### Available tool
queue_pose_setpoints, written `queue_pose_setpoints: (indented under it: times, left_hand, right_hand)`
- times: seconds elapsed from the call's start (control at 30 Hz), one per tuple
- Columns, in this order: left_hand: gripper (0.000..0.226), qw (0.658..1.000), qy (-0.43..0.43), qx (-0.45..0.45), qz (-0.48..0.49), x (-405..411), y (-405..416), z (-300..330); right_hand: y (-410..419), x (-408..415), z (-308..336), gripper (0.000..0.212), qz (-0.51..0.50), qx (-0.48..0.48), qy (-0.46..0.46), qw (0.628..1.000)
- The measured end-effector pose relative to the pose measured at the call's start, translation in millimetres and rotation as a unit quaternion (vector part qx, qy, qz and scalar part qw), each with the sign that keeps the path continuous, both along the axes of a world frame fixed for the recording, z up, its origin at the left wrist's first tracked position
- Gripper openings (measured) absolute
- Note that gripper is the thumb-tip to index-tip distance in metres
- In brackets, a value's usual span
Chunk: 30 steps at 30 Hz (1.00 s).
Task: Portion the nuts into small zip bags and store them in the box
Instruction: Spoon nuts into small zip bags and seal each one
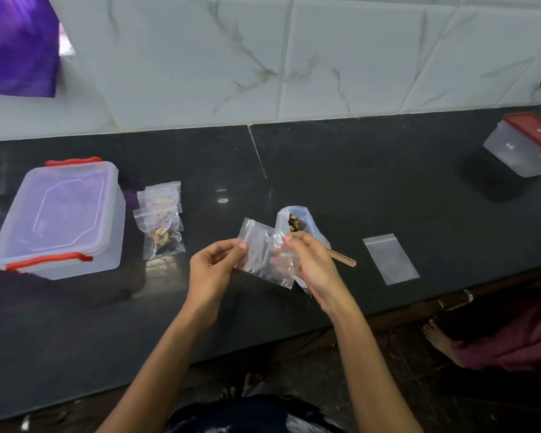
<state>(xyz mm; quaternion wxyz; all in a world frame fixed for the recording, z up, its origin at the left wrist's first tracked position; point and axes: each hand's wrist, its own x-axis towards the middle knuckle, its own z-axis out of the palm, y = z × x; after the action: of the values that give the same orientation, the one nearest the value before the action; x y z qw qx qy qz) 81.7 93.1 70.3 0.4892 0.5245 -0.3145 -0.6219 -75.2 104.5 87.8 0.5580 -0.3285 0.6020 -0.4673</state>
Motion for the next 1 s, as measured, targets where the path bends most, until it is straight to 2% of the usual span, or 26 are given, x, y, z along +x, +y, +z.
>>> queue_pose_setpoints:
  times: [0.07, 0.13, 0.2, 0.23, 0.33, 0.4, 0.6, 0.7, 0.83, 1.0]
  left_hand:
    - [0.007, 0.999, -0.013, -0.014, 0.046, 5.1, -1.5, -3.1]
    - [0.008, 0.995, -0.029, -0.028, 0.087, 9.0, -2.9, -4.3]
    - [0.007, 0.992, -0.034, -0.043, 0.113, 9.8, -4.4, -3.8]
    - [0.007, 0.991, -0.037, -0.050, 0.120, 9.2, -5.0, -2.9]
    - [0.009, 0.990, -0.057, -0.067, 0.112, 5.4, -4.0, 1.5]
    - [0.016, 0.992, -0.047, -0.067, 0.091, 2.4, -2.1, 3.9]
    - [0.030, 0.997, -0.031, -0.028, 0.066, 4.4, -9.7, 8.0]
    - [0.036, 0.998, -0.030, -0.015, 0.061, 2.2, -14.4, 9.7]
    - [0.029, 0.997, -0.048, -0.048, 0.040, 0.9, -20.6, 11.1]
    - [0.012, 0.991, -0.111, -0.079, -0.005, 11.0, -36.2, 6.4]
  right_hand:
    - [0.6, 11.8, -0.4, 0.006, -0.036, -0.056, 0.105, 0.992]
    - [2.3, 24.3, -1.0, 0.007, -0.088, -0.162, 0.252, 0.950]
    - [2.6, 37.1, 1.1, 0.007, -0.094, -0.234, 0.323, 0.912]
    - [1.3, 43.5, 2.1, 0.006, -0.072, -0.242, 0.320, 0.913]
    - [-4.5, 62.2, 0.8, 0.005, 0.018, -0.191, 0.216, 0.957]
    - [-7.6, 69.3, -3.9, 0.010, 0.033, -0.165, 0.186, 0.968]
    - [-16.9, 67.0, -8.8, 0.022, 0.036, -0.128, 0.177, 0.975]
    - [-25.0, 62.1, -6.1, 0.022, 0.038, -0.117, 0.205, 0.971]
    - [-37.1, 54.8, -3.6, 0.014, 0.047, -0.127, 0.264, 0.955]
    - [-50.9, 47.8, -3.2, 0.011, 0.075, -0.117, 0.241, 0.961]
